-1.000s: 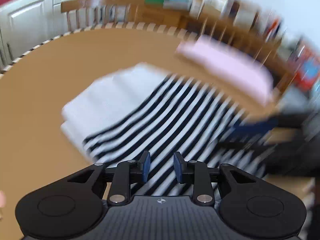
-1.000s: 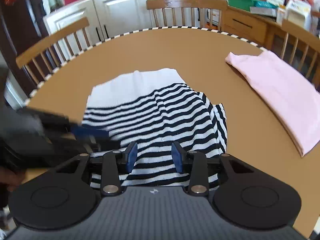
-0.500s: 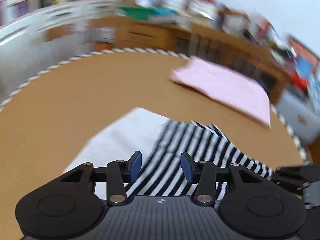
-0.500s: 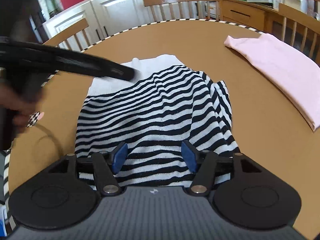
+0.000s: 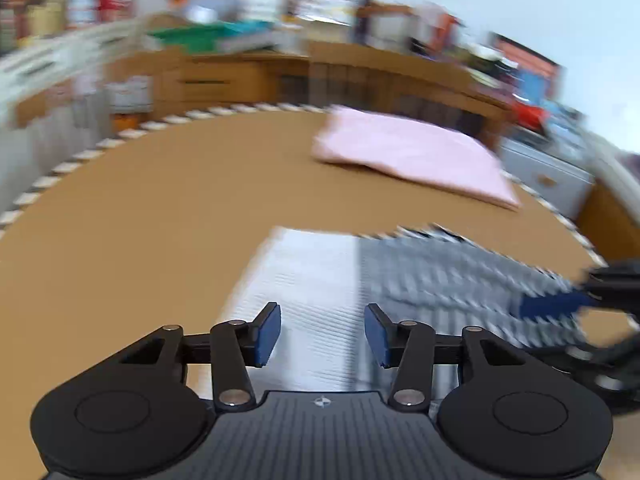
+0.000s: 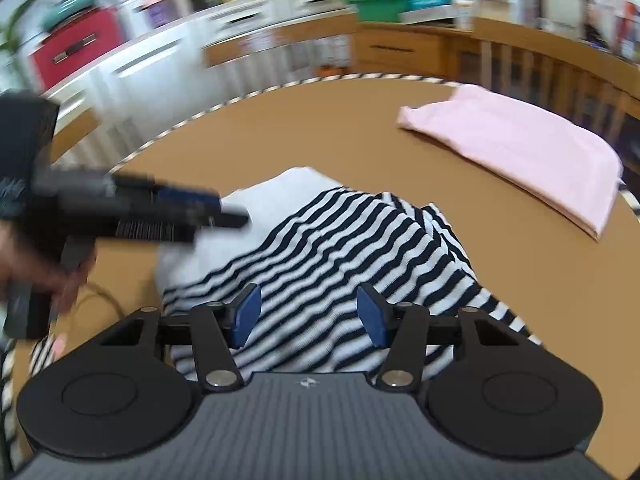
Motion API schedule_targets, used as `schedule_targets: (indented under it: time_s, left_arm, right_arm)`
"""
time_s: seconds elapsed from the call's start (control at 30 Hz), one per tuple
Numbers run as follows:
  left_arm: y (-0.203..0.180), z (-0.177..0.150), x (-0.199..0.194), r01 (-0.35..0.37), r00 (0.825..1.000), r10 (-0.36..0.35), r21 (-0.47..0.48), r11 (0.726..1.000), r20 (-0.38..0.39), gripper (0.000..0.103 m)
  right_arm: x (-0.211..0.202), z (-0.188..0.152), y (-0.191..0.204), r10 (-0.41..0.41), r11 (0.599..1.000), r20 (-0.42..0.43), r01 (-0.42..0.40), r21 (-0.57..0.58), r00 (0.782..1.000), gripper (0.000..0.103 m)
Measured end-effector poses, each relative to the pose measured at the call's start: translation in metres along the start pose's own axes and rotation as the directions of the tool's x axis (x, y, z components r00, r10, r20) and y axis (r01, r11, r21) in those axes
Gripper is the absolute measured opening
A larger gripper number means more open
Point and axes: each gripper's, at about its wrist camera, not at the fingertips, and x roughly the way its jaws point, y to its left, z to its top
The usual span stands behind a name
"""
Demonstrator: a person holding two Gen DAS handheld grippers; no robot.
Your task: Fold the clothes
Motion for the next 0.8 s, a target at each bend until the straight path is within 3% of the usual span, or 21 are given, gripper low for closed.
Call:
schedule_targets:
  time_s: [0.07, 0.1, 0.23, 0.37, 0.5, 0.57, 0.7, 0.8]
  left_arm:
    - [-0.009, -0.007, 0.006, -0.032, 0.999, 0.032, 0.170, 0.985, 0.001, 0.051]
    - [-0.010, -0.007, 0.005, -0.039, 0.999, 0.040, 0.211, 0.977, -0.004, 0.053]
    - [0.004, 0.008, -0.002, -0.005, 0.997, 0.017, 0.146, 0.989, -0.080, 0.053]
    - [-0.002, 0.016, -0.009, 0.040, 0.997, -0.027, 0.177, 0.983, -0.073, 0.069]
    - [-0.017, 0.001, -0.007, 0.060, 0.991, -0.033, 0.217, 0.974, -0.126, 0.077]
    - [-0.019, -0.005, -0.007, 0.059, 0.993, -0.032, 0.232, 0.971, -0.117, 0.081]
    - [-0.020, -0.010, -0.006, 0.057, 0.994, -0.033, 0.226, 0.972, -0.106, 0.087]
    - [-0.024, -0.010, -0.003, 0.053, 0.994, -0.030, 0.220, 0.974, -0.106, 0.094]
  right_arm:
    - [0.006, -0.006, 0.005, -0.062, 0.997, -0.016, 0.063, 0.047, 0.998, 0.057]
    - [0.008, -0.010, 0.006, -0.092, 0.994, -0.033, 0.093, 0.059, 0.995, 0.057]
    - [0.002, -0.023, 0.012, -0.225, 0.973, -0.068, 0.228, 0.041, 0.972, 0.057]
    - [-0.019, -0.028, 0.023, -0.207, 0.969, 0.023, 0.202, 0.145, 0.978, 0.060]
    - [-0.006, -0.046, 0.040, -0.322, 0.942, -0.010, 0.321, 0.093, 0.947, 0.062]
    - [-0.002, -0.055, 0.045, -0.350, 0.932, 0.003, 0.348, 0.106, 0.937, 0.064]
    - [0.008, -0.067, 0.054, -0.379, 0.921, 0.030, 0.374, 0.107, 0.925, 0.084]
    - [0.010, -0.066, 0.055, -0.375, 0.920, 0.036, 0.368, 0.134, 0.926, 0.089]
